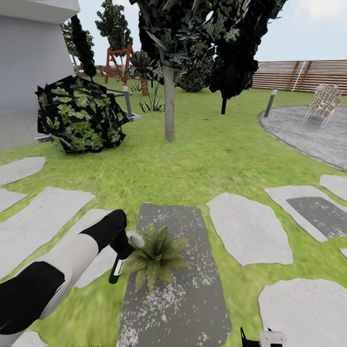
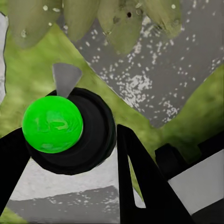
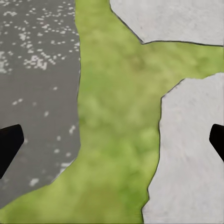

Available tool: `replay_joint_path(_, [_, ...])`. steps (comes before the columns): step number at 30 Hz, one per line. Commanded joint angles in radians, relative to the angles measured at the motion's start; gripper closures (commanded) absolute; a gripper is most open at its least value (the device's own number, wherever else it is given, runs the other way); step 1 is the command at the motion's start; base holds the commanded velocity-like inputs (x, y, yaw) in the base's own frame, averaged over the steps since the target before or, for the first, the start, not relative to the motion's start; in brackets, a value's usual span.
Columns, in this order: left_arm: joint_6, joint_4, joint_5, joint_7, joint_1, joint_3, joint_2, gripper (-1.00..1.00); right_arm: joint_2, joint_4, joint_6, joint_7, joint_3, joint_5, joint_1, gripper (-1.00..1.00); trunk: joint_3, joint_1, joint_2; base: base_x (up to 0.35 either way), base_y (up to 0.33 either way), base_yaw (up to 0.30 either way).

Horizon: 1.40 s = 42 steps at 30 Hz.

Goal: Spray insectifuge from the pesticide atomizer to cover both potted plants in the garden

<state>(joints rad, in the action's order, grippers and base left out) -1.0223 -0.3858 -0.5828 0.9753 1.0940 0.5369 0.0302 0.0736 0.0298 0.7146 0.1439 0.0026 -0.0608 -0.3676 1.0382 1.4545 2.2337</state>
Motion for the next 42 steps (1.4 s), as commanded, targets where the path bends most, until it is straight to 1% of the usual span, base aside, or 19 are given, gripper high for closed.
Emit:
replay_joint_path(1, [-0.004,-0.001,-0.008,0.011,-0.001,0.002,0.002,1.00,0.000,-0.001,0.002,0.006,0.001,-0.007,-0.001,-1.00,0.001,0.000,0.000,0.097,-0.009,0.262])
replay_joint_path(4, [-0.004,0.026,-0.009,0.010,0.001,0.004,0.003,1.00,0.000,-0.001,0.002,0.006,0.001,-0.007,-0.001,-1.00,0.001,0.000,0.000,0.229,-0.077,0.112])
replay_joint_path(8, [-0.003,0.033,-0.010,0.009,-0.004,0.007,0.002,1.00,0.000,-0.001,0.002,0.006,0.001,-0.007,-0.001,-1.00,0.001,0.000,0.000,0.231,-0.180,0.013])
replay_joint_path(16, [-0.002,0.034,-0.011,0.009,-0.006,0.008,0.004,1.00,0.000,-0.001,0.002,0.006,0.001,-0.007,-0.001,-1.00,0.001,0.000,0.000,0.019,-0.269,0.249])
replay_joint_path(22, [-0.002,0.036,-0.011,0.008,-0.011,0.008,0.024,1.00,-0.001,-0.001,0.002,0.006,0.001,-0.007,-0.001,-1.00,0.001,0.000,0.000,0.016,-0.275,0.278])
replay_joint_path(25, [-0.002,0.036,-0.011,0.008,-0.014,0.008,0.042,1.00,-0.001,-0.001,0.002,0.006,0.001,-0.007,-0.001,-1.00,0.001,0.000,0.000,0.162,-0.246,0.278])
replay_joint_path(34, [-0.002,0.037,-0.011,0.003,-0.020,0.010,0.048,1.00,-0.001,-0.001,0.002,0.006,0.001,-0.007,-0.001,-1.00,0.001,0.000,0.000,0.229,-0.204,0.278])
replay_joint_path(40, [-0.001,0.057,-0.011,0.001,-0.052,0.011,0.052,1.00,-0.001,-0.001,0.002,0.006,0.001,-0.007,-0.001,-1.00,0.001,0.000,0.000,0.123,-0.233,0.270])
replay_joint_path(42, [0.000,0.057,-0.013,0.000,-0.082,0.010,0.053,1.00,0.000,-0.001,0.002,0.006,0.001,-0.007,-0.001,-1.00,0.001,0.000,0.000,0.013,-0.157,0.136])
